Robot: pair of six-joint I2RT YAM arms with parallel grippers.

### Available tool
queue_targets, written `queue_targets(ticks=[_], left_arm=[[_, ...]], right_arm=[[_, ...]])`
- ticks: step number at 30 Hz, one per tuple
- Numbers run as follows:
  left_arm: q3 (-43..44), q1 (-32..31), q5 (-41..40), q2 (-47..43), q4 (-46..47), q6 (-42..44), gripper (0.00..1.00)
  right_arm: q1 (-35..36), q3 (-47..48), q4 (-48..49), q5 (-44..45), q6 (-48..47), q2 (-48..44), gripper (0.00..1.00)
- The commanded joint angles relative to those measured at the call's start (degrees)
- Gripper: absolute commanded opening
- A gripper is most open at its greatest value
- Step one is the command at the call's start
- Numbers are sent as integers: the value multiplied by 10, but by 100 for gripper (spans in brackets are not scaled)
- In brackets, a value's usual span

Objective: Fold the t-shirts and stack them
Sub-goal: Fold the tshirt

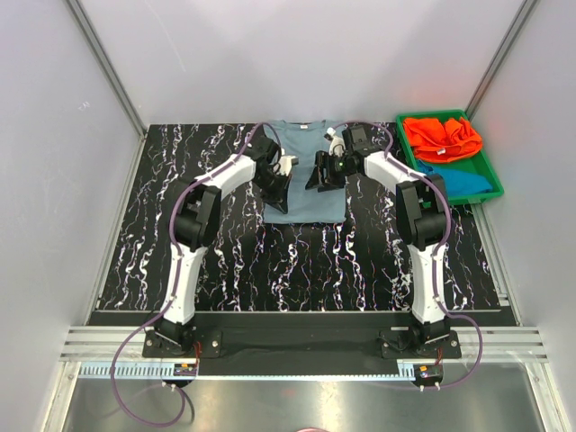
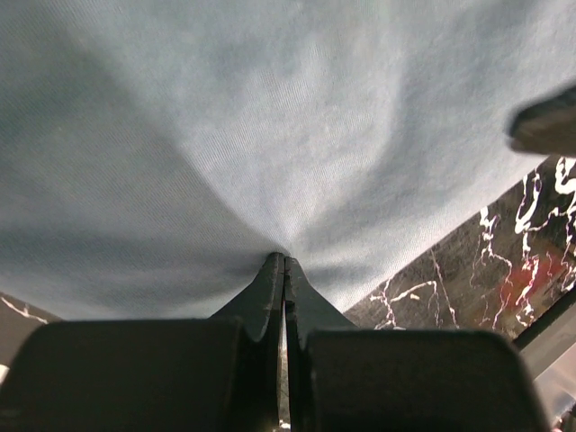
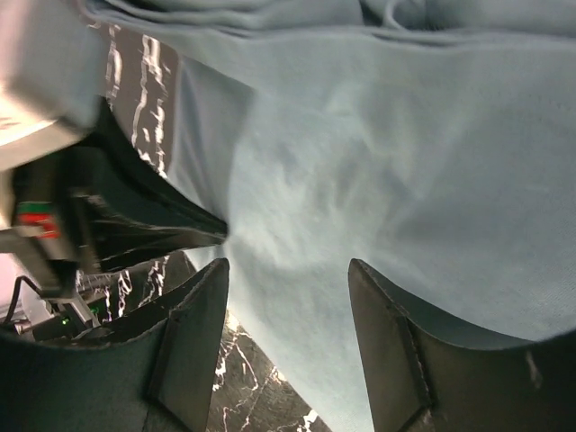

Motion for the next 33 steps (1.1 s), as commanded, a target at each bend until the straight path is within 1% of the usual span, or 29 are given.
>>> queue_targets(ticks=[1,6,10,13,19,22,25,28,33], left_arm=[[-16,-4,-4,-35,-8,11,0],[-39,-4,-5,-45,-13,8,0],[-71,-4,-2,-61,-16,6,0],[-97,-4,-4,-78,-17,8,0],[-188,-6,-3,-130,8,-1,0],[-234,-10,-3,-156,20,-2,0],[-271,-21,-6,-180,30,-2,0],[-287,-39,-12,-194,37,-1,0],[-282,-69,-28,-192,43,-3,0]], right_arm=[[1,-5,3,-2,-6,7,64],[2,-36,-5,-2,-4,-1,64],[1,-84,-26,-6,-9,-21,64],[2,-135,-21,-9,-4,-53,64],[7,-217,-16,-8,-7,-96,64],[10,-239,-17,-6,-12,-113,64],[13,-250,-11,2,-15,-122,65],[21,-247,-10,7,-20,-121,65],[35,-221,-6,11,-26,-98,66]])
